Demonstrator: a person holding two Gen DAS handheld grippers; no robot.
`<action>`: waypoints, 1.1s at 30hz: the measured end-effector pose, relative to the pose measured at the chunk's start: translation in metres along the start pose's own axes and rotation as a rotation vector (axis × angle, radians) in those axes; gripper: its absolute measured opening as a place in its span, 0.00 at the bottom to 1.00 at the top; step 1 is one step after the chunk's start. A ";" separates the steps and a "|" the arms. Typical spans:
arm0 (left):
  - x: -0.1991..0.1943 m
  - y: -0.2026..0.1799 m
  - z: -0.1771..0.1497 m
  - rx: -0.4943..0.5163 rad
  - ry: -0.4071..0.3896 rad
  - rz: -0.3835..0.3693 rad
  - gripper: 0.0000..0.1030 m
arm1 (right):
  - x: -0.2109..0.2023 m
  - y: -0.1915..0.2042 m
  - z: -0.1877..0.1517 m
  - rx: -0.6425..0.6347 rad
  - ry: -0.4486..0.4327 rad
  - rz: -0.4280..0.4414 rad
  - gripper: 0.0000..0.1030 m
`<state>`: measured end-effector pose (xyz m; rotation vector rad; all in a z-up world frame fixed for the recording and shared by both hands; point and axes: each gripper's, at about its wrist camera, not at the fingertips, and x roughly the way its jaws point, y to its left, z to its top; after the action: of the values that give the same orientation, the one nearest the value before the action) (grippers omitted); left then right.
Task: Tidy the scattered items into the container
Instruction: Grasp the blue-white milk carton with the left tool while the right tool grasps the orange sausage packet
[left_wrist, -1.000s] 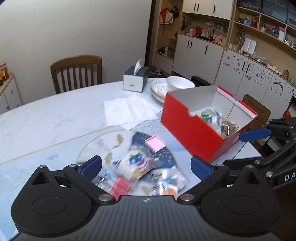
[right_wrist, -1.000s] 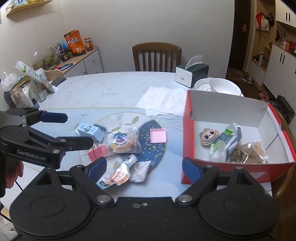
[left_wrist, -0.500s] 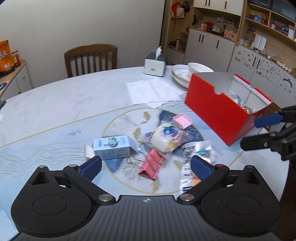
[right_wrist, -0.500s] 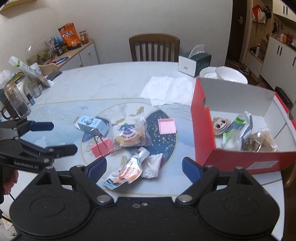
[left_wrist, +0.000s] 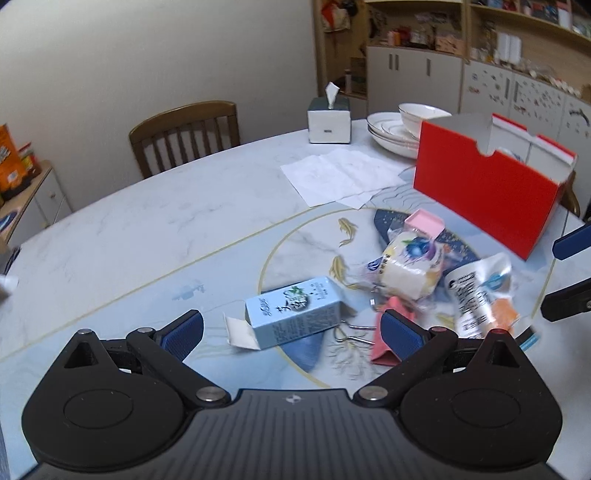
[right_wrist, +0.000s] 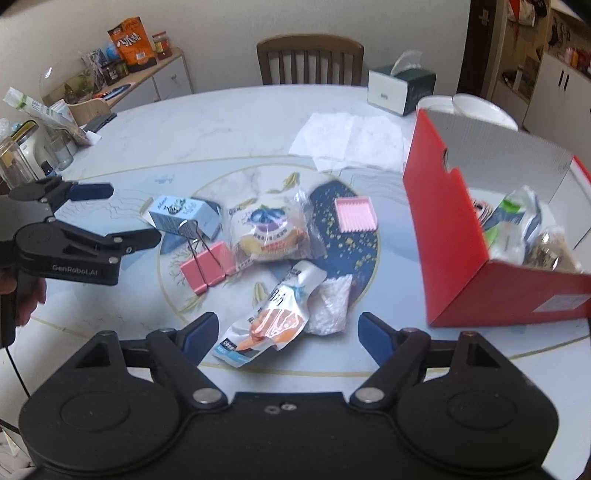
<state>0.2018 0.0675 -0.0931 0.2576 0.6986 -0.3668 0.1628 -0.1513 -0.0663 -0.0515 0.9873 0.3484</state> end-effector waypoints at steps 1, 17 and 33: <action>0.003 0.001 0.000 0.023 -0.002 -0.001 1.00 | 0.004 0.000 -0.001 0.012 0.012 0.002 0.79; 0.061 0.014 0.004 0.247 0.051 -0.103 0.99 | 0.046 0.003 0.002 0.110 0.114 -0.002 0.74; 0.069 0.011 0.002 0.238 0.054 -0.200 0.85 | 0.065 0.004 0.005 0.165 0.160 -0.002 0.54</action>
<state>0.2561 0.0602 -0.1362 0.4258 0.7366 -0.6377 0.1983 -0.1290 -0.1162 0.0709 1.1714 0.2630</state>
